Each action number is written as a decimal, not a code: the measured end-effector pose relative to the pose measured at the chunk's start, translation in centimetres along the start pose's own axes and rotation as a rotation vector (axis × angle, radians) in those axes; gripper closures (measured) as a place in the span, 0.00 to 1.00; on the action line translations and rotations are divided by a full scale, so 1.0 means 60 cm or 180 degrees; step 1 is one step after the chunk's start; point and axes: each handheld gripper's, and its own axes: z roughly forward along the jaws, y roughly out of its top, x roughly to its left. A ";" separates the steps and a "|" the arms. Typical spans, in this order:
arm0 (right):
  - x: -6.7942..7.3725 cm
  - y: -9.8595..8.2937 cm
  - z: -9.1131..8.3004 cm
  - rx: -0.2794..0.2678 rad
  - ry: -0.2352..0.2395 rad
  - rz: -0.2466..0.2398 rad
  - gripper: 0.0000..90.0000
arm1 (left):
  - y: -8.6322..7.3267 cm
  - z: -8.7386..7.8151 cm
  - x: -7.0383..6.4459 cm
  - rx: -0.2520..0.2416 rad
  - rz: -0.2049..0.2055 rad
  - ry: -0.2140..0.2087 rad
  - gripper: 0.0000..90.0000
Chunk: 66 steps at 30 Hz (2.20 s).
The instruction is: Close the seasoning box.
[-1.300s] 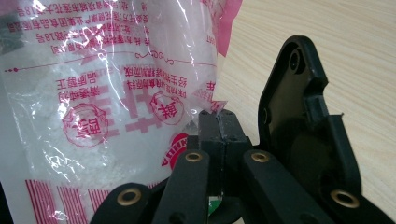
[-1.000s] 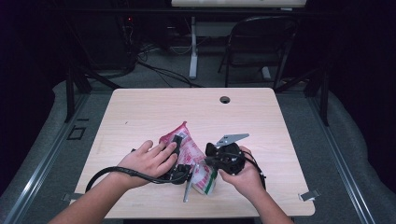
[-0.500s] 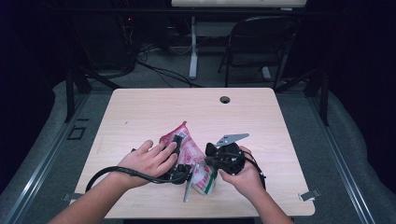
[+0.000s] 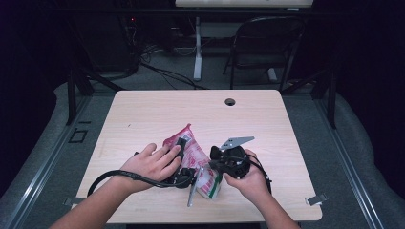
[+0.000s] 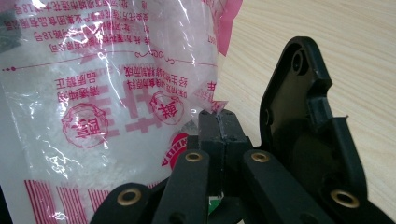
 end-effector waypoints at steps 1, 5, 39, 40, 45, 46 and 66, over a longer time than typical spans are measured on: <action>0.000 0.000 0.000 -0.0001 -0.0003 0.0000 1.00 | 0.000 0.000 0.001 0.0001 0.0021 0.0008 0.77; 0.000 0.000 0.000 0.0001 -0.0001 -0.0003 1.00 | 0.000 0.000 0.001 0.0000 0.0023 0.0009 0.77; -0.001 -0.002 0.004 0.0021 0.0012 0.0001 1.00 | 0.002 -0.001 0.001 -0.0010 -0.0013 -0.0019 0.77; -0.001 -0.002 0.004 0.0028 0.0012 -0.0006 1.00 | 0.003 -0.001 0.003 -0.0018 0.0049 0.0016 0.77; -0.001 -0.002 0.003 0.0036 0.0013 -0.0001 1.00 | 0.003 0.000 0.004 -0.0023 0.0043 0.0014 0.77; -0.001 -0.002 0.003 0.0037 0.0011 -0.0001 1.00 | 0.003 0.000 0.004 -0.0022 0.0048 0.0017 0.77; -0.001 -0.003 0.004 0.0024 -0.0003 0.0000 1.00 | 0.002 0.001 0.000 -0.0019 -0.0035 -0.0035 0.76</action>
